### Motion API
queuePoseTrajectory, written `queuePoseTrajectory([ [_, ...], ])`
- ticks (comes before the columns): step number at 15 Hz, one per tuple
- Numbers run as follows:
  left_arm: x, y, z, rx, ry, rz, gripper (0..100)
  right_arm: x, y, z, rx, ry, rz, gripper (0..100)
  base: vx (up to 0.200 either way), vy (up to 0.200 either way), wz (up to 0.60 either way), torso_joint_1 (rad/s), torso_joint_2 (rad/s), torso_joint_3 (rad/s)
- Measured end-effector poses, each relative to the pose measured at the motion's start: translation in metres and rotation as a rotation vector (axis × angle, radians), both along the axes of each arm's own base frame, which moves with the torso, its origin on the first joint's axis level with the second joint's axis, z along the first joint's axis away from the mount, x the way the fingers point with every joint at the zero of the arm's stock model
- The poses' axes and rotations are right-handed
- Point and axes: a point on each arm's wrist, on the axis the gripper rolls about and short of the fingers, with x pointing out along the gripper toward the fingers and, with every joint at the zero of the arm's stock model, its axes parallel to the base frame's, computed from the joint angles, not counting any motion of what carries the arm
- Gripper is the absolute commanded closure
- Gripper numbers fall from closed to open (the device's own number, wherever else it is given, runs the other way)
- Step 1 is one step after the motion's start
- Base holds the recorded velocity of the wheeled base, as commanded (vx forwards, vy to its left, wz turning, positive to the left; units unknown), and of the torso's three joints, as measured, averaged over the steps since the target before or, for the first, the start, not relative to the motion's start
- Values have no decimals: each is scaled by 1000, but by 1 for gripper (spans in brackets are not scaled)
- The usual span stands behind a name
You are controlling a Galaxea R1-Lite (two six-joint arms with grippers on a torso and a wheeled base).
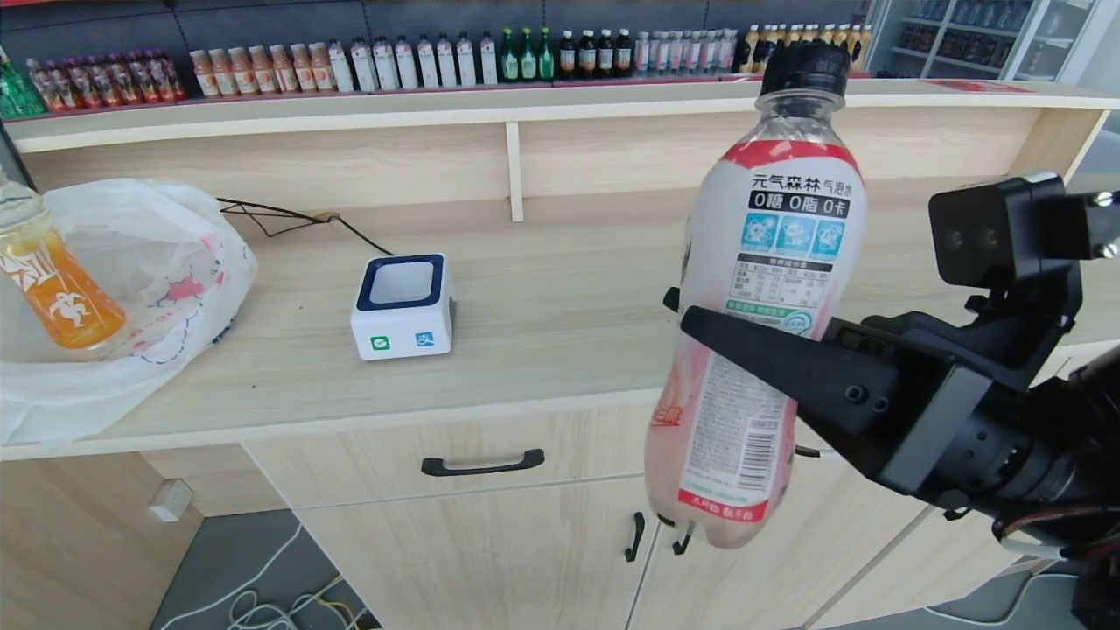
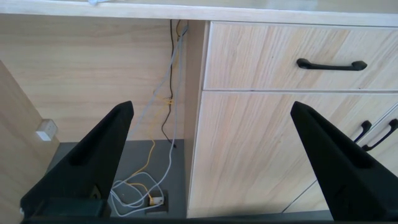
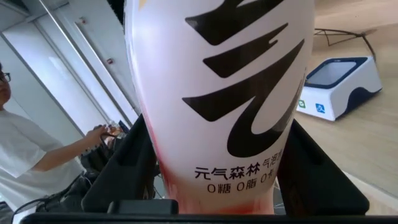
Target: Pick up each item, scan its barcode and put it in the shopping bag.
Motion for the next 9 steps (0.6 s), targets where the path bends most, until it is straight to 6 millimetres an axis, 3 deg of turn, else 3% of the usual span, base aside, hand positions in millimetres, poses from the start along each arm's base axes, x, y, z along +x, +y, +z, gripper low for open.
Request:
queuePoseTrajectory([
  [9,0,0,0,0,0,0,0,19,28,21,74,-3,65,100,0,0,0,0,0,0],
])
